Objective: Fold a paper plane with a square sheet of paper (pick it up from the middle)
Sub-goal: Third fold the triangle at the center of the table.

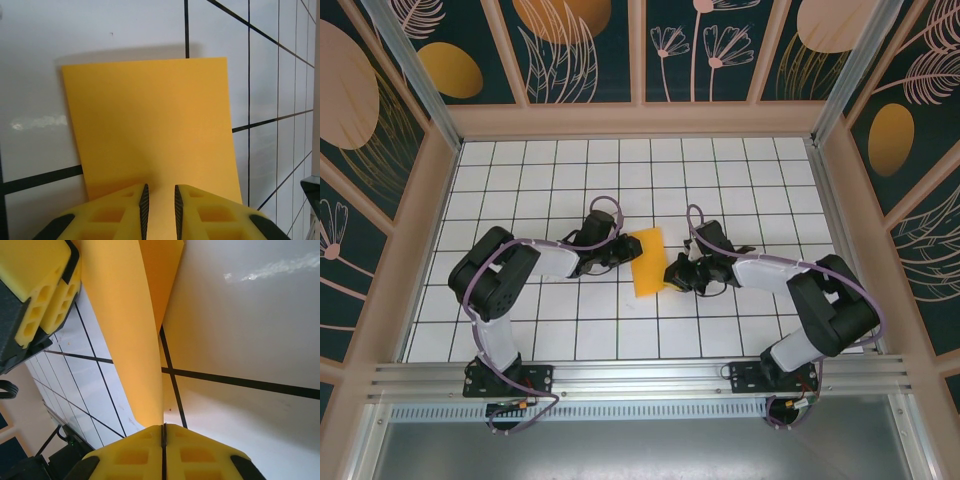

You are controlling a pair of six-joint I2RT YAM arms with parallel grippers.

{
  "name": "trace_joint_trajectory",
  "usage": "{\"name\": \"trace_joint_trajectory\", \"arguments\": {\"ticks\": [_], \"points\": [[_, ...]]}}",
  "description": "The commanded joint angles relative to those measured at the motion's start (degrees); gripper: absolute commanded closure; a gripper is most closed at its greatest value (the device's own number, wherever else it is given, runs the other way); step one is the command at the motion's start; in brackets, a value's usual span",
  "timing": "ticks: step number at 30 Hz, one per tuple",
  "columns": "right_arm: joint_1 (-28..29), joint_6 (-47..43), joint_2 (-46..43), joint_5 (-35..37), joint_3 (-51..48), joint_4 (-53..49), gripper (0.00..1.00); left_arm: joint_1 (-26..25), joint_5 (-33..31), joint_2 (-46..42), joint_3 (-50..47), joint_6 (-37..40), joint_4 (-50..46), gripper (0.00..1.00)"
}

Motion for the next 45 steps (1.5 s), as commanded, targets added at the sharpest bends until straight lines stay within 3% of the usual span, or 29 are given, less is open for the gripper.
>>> {"name": "trace_joint_trajectory", "arguments": {"ticks": [1, 17, 24, 35, 45], "points": [[-0.3, 2.2, 1.4, -1.4, 2.3, 1.1, 0.92, 0.0, -0.9, 1.2, 1.3, 1.5, -1.6, 0.76], [1.5, 5.7, 10.5, 0.2, 10.9, 3.6, 0.92, 0.0, -1.4, 0.1, 2.6, 2.5, -3.6, 0.77], [1.7, 5.7, 11.6, 1.4, 10.6, 5.4, 0.92, 0.0, -9.5, -5.8, 2.2, 3.4, -4.0, 0.77], [1.7, 6.9, 13.3, 1.6, 10.5, 8.3, 0.92, 0.0, -10.0, 1.7, 6.3, 2.9, -9.3, 0.83], [1.7, 7.0, 14.6, 1.4, 10.9, 9.9, 0.92, 0.0, -9.6, 3.0, 6.3, 2.8, -10.6, 0.85]]}}
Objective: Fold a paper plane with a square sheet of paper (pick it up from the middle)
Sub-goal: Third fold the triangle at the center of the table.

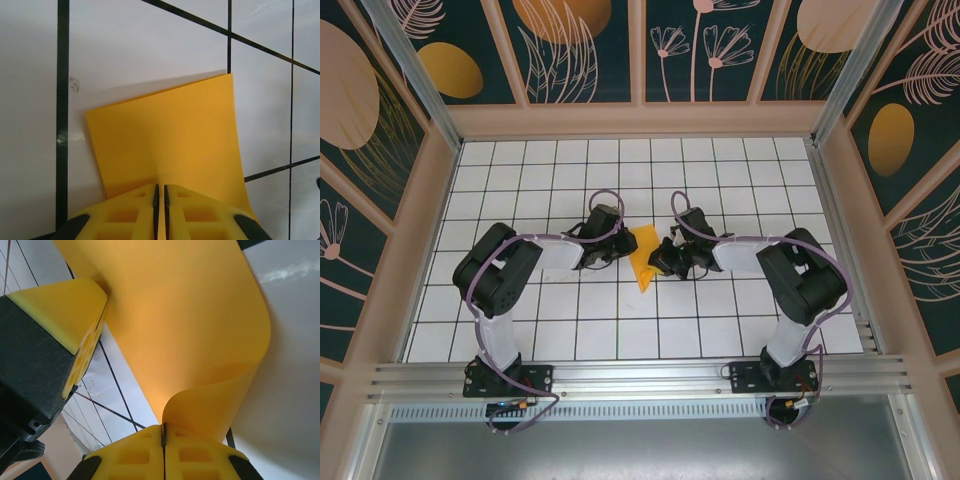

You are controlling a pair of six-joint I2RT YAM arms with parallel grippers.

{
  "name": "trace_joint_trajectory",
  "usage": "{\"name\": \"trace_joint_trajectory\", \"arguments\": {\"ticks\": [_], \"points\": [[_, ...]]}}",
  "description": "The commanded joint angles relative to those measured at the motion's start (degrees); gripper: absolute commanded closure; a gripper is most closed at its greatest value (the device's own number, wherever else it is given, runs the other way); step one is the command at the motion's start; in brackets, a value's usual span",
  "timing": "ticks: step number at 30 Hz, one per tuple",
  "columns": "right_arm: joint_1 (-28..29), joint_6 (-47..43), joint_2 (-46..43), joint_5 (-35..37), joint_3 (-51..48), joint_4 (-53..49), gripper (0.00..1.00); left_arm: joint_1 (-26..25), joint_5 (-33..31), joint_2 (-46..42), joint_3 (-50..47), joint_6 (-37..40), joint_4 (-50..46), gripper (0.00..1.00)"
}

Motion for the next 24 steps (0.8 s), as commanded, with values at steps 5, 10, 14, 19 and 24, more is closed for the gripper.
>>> {"name": "trace_joint_trajectory", "arguments": {"ticks": [5, 10, 14, 19, 24], "points": [[0.4, 0.4, 1.7, 0.8, 1.6, 2.0, 0.92, 0.0, -0.2, 1.4, 0.7, 0.7, -2.3, 0.85], [0.4, 0.1, 2.2, 0.6, 1.9, 2.6, 0.92, 0.0, 0.2, 1.7, 0.8, 0.6, -2.1, 0.85], [0.6, -0.6, 2.8, 0.4, 2.4, 2.3, 0.92, -0.1, 0.4, 1.9, 0.8, 0.7, -2.0, 0.85], [0.8, -1.1, 3.3, 0.4, 2.8, 2.1, 0.92, 0.0, 0.6, 1.9, 0.7, 0.8, -1.9, 0.85], [0.9, -2.0, 3.7, 0.6, 3.3, 1.3, 0.92, -0.1, 0.7, 1.9, 0.5, 0.8, -1.7, 0.85]]}}
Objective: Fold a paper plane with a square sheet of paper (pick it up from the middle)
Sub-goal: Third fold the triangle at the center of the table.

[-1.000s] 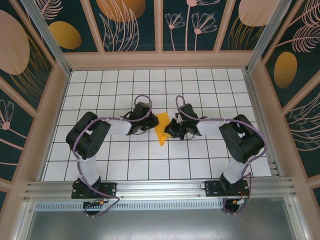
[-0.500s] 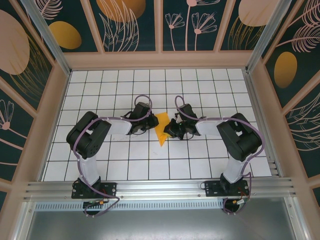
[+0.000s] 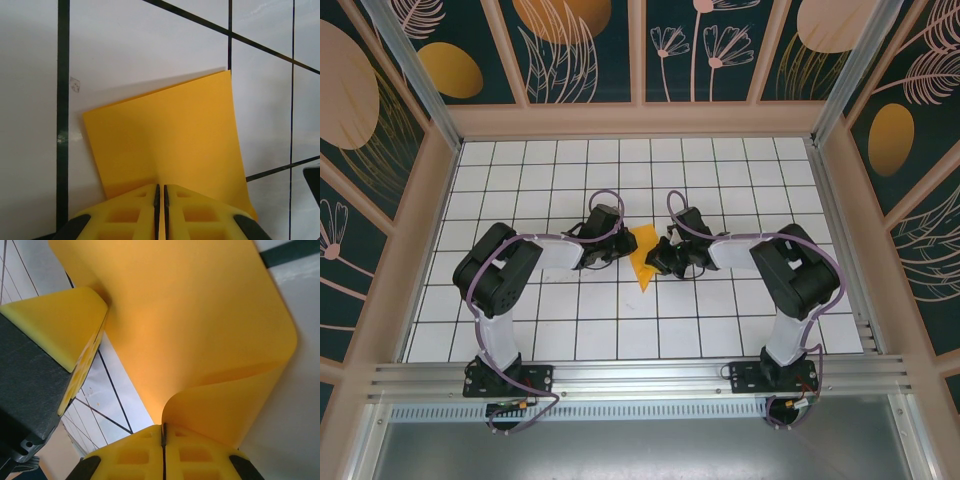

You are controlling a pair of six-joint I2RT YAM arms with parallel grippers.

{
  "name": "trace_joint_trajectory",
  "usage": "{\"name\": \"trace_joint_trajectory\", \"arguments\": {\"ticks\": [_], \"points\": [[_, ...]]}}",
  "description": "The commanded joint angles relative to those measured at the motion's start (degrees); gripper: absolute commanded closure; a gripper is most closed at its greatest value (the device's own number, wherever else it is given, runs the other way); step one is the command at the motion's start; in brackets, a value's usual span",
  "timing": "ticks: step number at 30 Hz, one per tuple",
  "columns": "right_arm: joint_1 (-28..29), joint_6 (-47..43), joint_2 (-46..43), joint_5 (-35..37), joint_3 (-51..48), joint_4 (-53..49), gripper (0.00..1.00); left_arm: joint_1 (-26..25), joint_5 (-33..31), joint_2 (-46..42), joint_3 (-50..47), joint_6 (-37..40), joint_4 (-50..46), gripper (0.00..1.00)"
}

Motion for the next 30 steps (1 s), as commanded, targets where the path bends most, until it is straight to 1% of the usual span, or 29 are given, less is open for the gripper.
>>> {"name": "trace_joint_trajectory", "arguments": {"ticks": [1, 30], "points": [[0.4, -1.7, 0.9, 0.6, 1.8, -0.1, 0.92, -0.1, 0.6, 1.8, 0.4, 0.8, -1.7, 0.85], [0.7, -3.3, 2.8, 1.4, 2.7, -0.6, 0.91, -0.1, 1.3, 1.9, 0.0, 0.8, -1.1, 0.85]]}}
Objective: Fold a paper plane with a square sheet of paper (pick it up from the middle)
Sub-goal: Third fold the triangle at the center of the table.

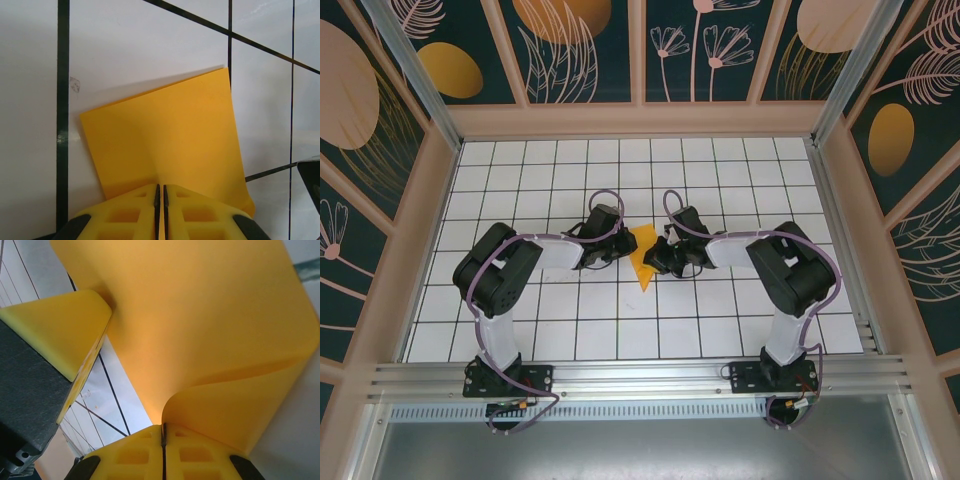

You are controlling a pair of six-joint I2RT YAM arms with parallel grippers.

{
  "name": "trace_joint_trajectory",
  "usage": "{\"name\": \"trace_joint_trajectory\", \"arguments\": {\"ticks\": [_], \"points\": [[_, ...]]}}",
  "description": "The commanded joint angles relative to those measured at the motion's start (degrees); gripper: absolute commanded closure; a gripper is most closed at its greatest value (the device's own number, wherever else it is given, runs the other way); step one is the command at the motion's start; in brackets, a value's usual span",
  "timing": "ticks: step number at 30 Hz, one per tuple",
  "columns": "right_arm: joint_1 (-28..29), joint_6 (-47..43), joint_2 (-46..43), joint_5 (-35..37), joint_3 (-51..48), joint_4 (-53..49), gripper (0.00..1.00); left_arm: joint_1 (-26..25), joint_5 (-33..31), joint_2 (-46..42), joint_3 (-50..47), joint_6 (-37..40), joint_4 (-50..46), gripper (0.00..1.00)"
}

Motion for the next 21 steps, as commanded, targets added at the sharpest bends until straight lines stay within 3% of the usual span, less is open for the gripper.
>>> {"name": "trace_joint_trajectory", "arguments": {"ticks": [1, 14, 21], "points": [[0.4, -1.5, 1.3, 1.2, 1.3, -0.5, 0.91, -0.1, 1.3, 1.9, 0.0, 0.8, -1.2, 0.85], [0.3, -2.1, 2.7, 2.2, 1.7, -1.8, 0.91, -0.1, 0.9, 1.3, 0.2, 0.6, -1.8, 0.85], [0.4, -2.3, 3.0, 2.7, 1.7, -2.8, 0.84, 0.0, -3.2, -2.5, 0.5, -0.1, -5.0, 0.81]]}}
